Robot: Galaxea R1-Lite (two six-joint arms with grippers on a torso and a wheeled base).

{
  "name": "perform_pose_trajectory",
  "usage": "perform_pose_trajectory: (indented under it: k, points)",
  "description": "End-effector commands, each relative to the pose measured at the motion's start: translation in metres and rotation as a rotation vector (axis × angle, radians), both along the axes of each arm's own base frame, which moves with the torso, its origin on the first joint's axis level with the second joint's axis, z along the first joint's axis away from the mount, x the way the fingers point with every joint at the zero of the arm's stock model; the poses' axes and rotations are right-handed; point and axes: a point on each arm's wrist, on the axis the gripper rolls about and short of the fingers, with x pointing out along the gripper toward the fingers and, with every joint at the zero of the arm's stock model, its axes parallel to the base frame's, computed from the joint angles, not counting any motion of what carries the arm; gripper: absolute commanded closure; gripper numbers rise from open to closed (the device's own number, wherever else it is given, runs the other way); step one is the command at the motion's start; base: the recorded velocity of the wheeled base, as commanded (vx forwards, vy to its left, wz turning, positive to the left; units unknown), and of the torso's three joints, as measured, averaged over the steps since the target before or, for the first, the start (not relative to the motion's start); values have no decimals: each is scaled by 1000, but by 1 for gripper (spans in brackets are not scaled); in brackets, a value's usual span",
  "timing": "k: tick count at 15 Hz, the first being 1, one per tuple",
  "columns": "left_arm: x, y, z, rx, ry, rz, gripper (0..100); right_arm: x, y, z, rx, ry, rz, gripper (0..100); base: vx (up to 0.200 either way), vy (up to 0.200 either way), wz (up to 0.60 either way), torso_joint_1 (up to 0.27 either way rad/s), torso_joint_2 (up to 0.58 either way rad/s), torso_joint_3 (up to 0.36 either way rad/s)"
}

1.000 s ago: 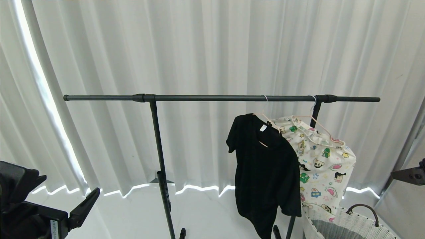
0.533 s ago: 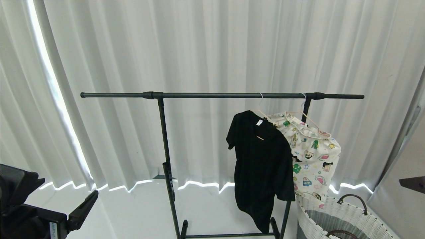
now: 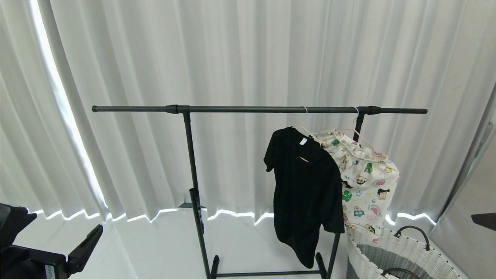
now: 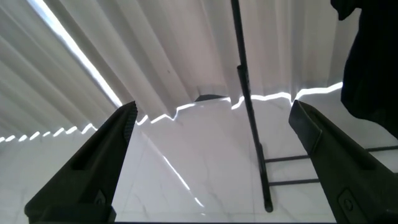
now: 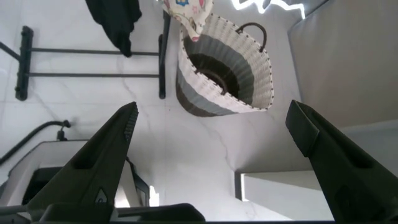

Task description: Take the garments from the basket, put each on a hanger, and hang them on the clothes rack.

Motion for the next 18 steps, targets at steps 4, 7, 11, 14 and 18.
perform_pose_trajectory:
  k: [4,7,11,14,18]
  points:
    - [-27,8,-10,6,-77,96,0,-25,-9,-7,-7,-38,-20,0,0,0,0,-207,460,235]
    - [-43,11,-17,11,-131,168,0,-41,-17,-12,-16,-66,-73,0,0,0,0,-233,530,289]
    - [-78,18,-30,76,-224,305,0,-65,-30,-24,-39,-94,-171,0,0,0,0,-224,513,285]
    - [-108,23,-56,129,-242,388,0,-92,-35,-41,-35,-135,-229,0,0,0,0,-212,507,282]
    - [-108,25,-57,99,-232,499,0,-129,-39,-75,-53,-214,-263,0,0,0,0,-193,480,287]
